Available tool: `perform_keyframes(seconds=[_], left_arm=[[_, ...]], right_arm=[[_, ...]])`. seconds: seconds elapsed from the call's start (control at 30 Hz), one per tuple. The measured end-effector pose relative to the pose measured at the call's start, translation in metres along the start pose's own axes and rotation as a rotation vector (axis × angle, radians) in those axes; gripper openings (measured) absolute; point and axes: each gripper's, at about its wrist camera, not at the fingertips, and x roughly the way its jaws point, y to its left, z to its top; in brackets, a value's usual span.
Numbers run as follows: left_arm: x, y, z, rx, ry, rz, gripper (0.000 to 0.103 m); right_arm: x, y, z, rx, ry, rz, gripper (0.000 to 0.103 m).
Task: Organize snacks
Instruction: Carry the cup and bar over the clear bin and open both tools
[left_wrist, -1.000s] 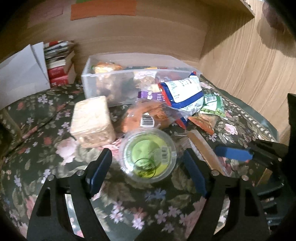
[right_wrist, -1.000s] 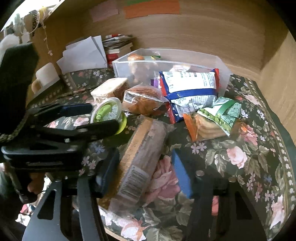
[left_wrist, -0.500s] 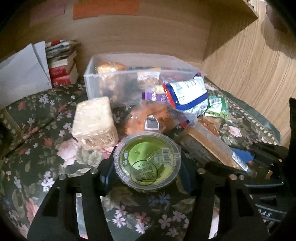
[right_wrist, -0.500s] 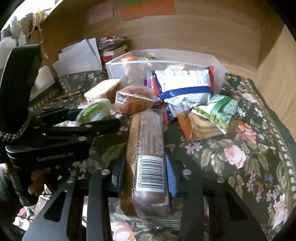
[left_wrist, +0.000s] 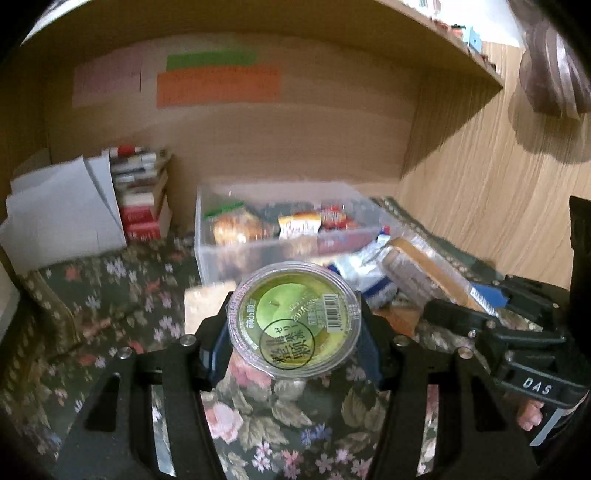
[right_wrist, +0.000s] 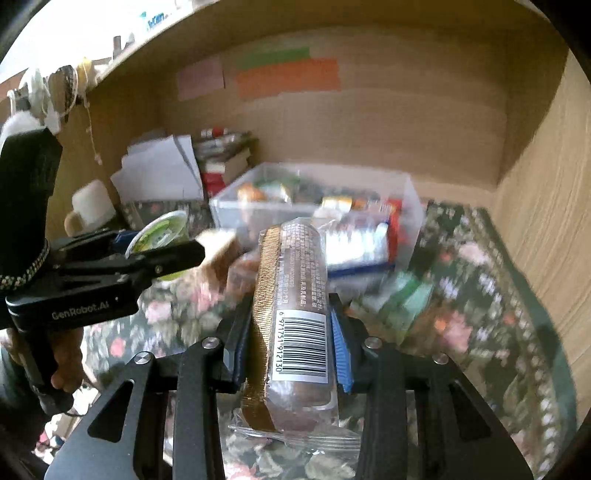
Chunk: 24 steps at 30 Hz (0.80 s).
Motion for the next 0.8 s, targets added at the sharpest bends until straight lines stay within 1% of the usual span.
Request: perform_keyframes(seconds=[0.17,0.27,0.43,0.53,0.63,0.8], left_arm=[[0.0,0.001,0.023,0.006,-0.039,0.0,0.058],[0.002,0.0,0.04,0.013,-0.069,0.01,0.058],[0.014,-0.001,0.062,0.011,-0.092,0.019,0.058],[0.025,0.001,0.074,0.002,-0.091,0.022,0.058],[0.043,0.004,0.085,-0.011,-0.076,0.026,0.058],[0.072,0.011,0.093,-0.027,-0.039,0.03,0.058]], right_arm=[[-0.001,-0.009,0.028,-0.004,-0.062,-0.034,0.034],[0.001,-0.017,0.042,0.002,-0.089,-0.04,0.034],[0.008,-0.025,0.063,0.003,-0.115,-0.052,0.034],[0.019,-0.032,0.077,0.008,-0.116,-0.053,0.034],[0.029,-0.039,0.087,0.008,-0.111,-0.057,0.034],[0.051,-0.048,0.101,0.002,-0.087,-0.081,0.034]])
